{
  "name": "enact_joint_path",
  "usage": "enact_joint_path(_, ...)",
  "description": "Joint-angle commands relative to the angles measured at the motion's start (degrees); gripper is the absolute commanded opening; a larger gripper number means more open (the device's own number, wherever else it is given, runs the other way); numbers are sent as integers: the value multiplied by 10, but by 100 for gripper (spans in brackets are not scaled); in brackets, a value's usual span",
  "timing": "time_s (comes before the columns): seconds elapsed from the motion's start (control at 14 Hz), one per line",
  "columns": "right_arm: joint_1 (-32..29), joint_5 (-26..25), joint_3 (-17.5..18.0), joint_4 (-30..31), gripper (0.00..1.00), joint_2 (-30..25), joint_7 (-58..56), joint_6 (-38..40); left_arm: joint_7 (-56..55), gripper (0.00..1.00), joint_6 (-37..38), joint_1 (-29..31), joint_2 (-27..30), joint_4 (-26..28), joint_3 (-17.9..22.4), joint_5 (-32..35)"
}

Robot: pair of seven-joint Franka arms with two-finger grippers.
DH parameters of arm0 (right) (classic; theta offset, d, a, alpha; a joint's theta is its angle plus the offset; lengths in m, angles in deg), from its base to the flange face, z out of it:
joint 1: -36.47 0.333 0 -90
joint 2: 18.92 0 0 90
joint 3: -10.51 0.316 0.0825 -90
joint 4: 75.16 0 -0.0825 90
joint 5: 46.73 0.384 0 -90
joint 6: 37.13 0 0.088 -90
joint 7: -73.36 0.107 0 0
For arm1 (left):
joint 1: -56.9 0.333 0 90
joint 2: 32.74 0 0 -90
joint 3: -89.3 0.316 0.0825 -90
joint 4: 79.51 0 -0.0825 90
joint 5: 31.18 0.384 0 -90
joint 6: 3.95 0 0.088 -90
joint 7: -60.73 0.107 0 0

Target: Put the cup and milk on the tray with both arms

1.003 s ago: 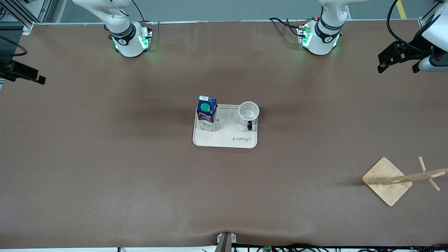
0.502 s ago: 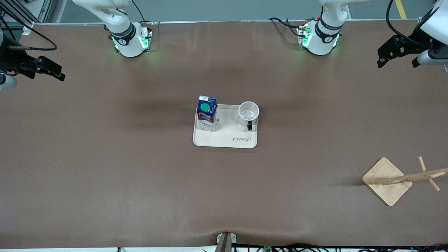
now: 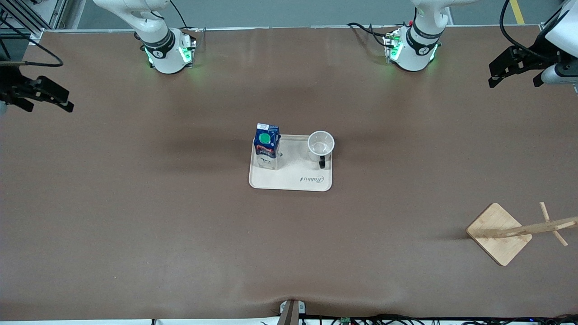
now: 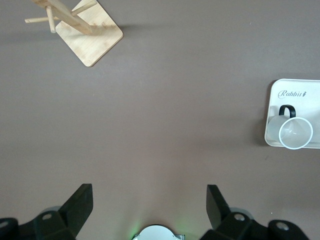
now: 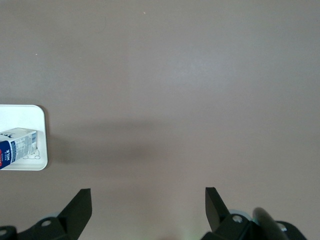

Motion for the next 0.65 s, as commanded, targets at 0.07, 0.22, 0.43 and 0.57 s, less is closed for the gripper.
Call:
enact_joint_path(0.07,5,-1,-7,-24,100,14,-10,9,14,100,0,3,4,-7,2,-10)
enact_joint_path(0.22,7,-11,-8,-24,100,14,-12,7,13,100,0,2,-5,-13,2,-7)
enact_joint_path(0.43,1,-10,-8,-22,100,14,-10,9,13,100,-1,0,-8,-14,2,-7)
enact_joint_path(0.57,1,-9,-7,-23,100,14,-8,9,13,100,-1,0,-8,-14,2,-6)
